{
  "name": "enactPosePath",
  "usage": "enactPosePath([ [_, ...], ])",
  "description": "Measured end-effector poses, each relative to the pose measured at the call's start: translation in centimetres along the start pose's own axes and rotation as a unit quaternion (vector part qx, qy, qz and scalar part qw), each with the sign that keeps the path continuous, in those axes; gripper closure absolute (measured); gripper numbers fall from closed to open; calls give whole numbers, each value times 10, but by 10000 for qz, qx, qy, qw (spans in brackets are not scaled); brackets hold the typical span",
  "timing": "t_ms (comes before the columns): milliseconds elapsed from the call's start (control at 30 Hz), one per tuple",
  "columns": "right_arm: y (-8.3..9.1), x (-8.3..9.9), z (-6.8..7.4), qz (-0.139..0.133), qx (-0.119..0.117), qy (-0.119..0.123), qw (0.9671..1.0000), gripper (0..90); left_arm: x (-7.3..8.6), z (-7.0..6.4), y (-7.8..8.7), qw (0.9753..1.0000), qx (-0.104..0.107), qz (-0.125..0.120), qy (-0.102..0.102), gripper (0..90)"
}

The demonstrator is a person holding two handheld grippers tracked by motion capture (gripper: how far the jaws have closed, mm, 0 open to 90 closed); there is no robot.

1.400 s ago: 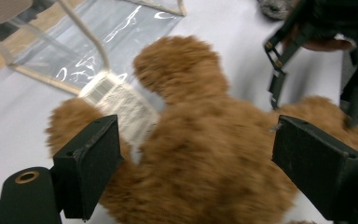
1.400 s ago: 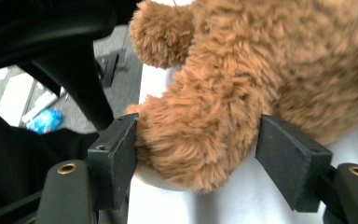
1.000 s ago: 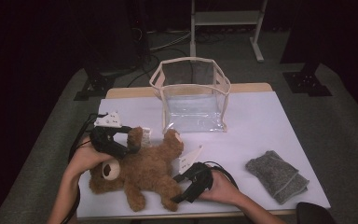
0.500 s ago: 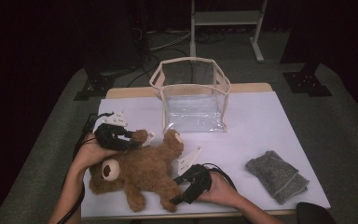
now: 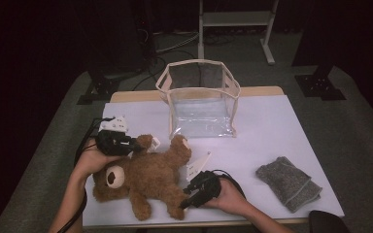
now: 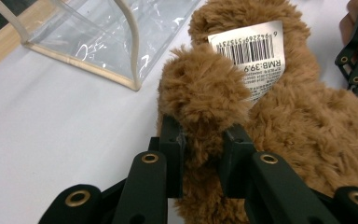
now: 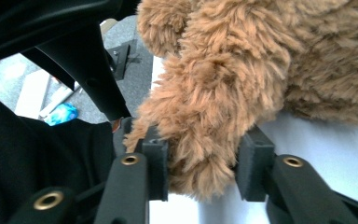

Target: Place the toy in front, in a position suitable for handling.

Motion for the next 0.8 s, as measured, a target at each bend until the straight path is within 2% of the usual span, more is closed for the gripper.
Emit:
enactPosePath([
  [267, 4, -4, 1, -85, -141, -74, 9998, 696, 1, 0, 6, 9999, 8, -139, 20, 762],
  [467, 8, -7, 3, -156, -283, -142, 9994, 716, -1, -3, 10, 9998, -2, -185, -18, 767],
  [633, 16, -11, 5, -242, -313, -110, 9992, 720, -2, -5, 14, 9997, -32, -251, -31, 774],
  [800, 21, -12, 5, -208, -247, -67, 9995, 720, -4, -6, 13, 9994, -33, -340, -37, 781],
])
Point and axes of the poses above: each handheld gripper's, and its own axes: y roughly backward along the jaws, x roughly out of its underside, z roughly to its left, the point moved 4 cm from there along -y, roughly forward along the jaws, and after that the axes turned 7 degrees about -z, right-handed, at the moved point
